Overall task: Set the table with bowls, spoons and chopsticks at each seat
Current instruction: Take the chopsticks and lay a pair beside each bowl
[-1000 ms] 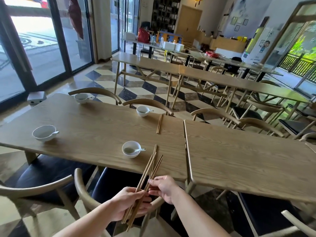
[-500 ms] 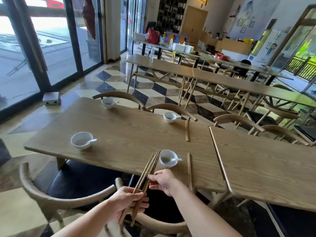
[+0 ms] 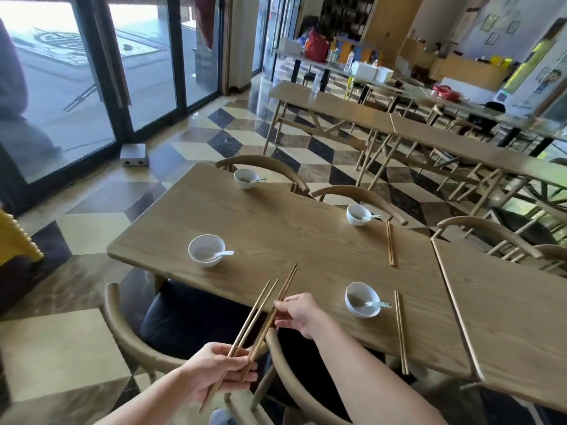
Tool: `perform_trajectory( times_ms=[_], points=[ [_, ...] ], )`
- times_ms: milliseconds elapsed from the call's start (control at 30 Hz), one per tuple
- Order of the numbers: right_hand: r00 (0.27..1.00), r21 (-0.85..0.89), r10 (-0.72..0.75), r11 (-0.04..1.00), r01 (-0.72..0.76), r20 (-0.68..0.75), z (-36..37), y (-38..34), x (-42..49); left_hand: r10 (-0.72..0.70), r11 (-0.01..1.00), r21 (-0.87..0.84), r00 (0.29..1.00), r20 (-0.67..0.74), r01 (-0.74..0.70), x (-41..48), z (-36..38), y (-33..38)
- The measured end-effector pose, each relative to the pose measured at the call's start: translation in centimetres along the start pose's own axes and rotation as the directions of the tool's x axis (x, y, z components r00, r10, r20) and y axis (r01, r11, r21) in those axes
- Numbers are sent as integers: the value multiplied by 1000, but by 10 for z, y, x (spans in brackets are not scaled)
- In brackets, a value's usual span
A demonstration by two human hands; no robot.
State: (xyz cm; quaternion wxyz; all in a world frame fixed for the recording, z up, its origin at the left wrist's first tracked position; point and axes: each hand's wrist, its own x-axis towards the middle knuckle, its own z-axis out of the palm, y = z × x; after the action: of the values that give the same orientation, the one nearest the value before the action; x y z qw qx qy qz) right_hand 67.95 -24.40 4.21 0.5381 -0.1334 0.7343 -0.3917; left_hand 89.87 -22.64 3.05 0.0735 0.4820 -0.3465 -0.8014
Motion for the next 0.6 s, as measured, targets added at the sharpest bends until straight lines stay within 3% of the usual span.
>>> perform_trajectory(
  times_ms=[600],
  points=[
    [963, 49, 253, 965, -259, 96, 38, -42, 133, -216, 976, -38, 973, -81, 213, 107, -51, 76]
  ],
)
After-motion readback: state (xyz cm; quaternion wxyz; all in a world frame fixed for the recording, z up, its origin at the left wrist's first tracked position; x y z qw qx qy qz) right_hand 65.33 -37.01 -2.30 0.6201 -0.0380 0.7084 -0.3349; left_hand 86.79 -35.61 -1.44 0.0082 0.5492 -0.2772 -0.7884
